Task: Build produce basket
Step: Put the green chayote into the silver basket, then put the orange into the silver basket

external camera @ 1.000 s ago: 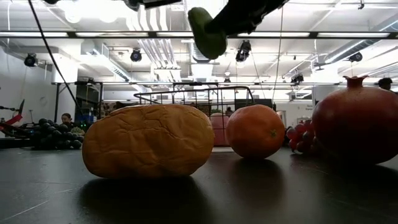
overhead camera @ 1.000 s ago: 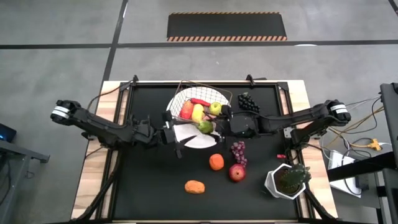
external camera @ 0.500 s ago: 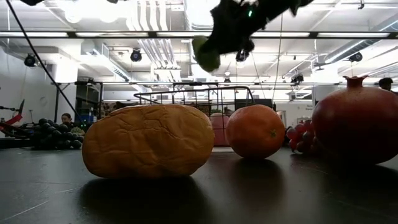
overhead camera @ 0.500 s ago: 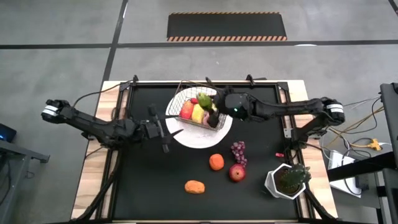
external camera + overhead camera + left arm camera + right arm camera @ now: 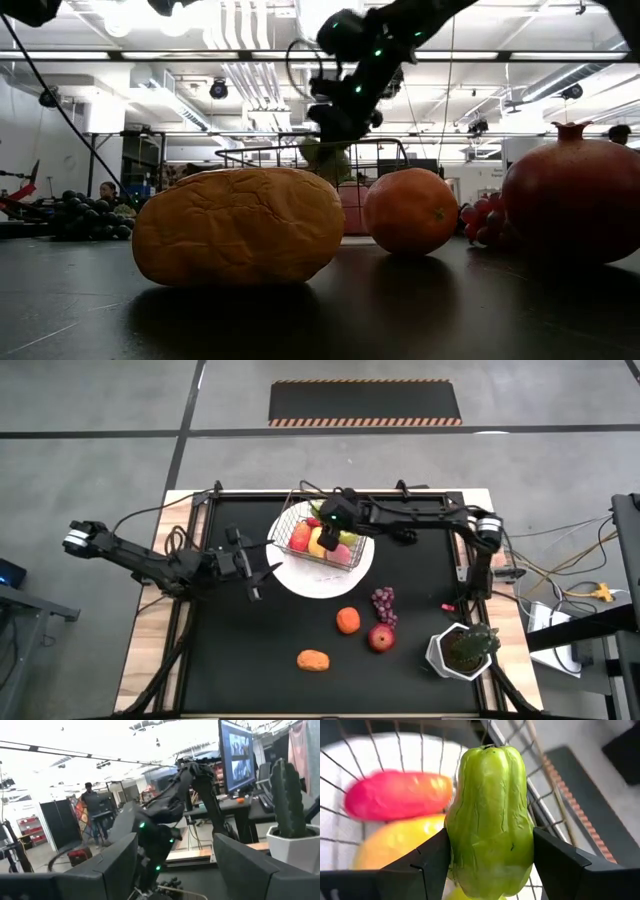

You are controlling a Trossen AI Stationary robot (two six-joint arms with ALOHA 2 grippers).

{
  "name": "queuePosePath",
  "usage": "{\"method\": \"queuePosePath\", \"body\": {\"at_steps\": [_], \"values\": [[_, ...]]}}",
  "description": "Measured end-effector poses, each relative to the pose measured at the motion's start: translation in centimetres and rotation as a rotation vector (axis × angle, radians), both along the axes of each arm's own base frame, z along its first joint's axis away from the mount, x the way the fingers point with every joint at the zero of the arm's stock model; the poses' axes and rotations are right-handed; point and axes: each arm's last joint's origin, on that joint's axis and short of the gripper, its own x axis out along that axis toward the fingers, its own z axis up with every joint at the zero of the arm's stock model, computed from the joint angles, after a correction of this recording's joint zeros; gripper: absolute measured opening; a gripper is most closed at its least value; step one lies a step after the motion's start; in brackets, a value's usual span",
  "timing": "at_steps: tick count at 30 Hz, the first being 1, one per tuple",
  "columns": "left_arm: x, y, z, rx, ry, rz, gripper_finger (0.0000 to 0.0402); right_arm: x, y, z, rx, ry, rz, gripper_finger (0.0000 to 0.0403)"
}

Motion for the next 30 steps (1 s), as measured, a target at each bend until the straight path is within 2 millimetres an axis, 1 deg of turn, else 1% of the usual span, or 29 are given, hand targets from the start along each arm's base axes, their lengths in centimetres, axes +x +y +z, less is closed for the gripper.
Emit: {"method": "queuePosePath", "body": {"at_steps": [4,7,10,15,19,24,27,30], "values": [[0.0,0.0,-0.2,0.008,0.013,0.002,0.0242,1.0,-1.1,-0.9,0.013,0.101,-0.001,0.0237],[0.0,0.0,-0.1,0.007,0.009,0.002,0.0242,1.4,-1.3,-1.5,0.020,0.133,0.005,0.0244],[0.0,0.0,-0.1,0.008,0.008,0.002,0.0242,1.6,-1.3,-1.8,0.019,0.138,0.004,0.0262],[0.0,0.0,0.0,0.008,0.008,0.002,0.0242,1.5,-1.5,-1.6,0.018,0.128,-0.012,0.0306],[0.0,0.0,0.0,0.007,0.006,0.002,0.0242,1.4,-1.4,-1.1,0.018,0.112,-0.016,0.0325],[0.0,0.0,0.0,0.007,0.006,0.003,0.0242,1.4,-1.3,-0.5,0.024,0.125,-0.015,0.0327],[0.0,0.0,0.0,0.007,0.008,0.003,0.0242,1.3,-0.8,0.7,0.042,0.137,-0.025,0.0327],[0.0,0.0,0.0,0.006,0.007,0.002,0.0242,1.1,0.3,2.4,0.054,0.150,-0.012,0.0327]]}}
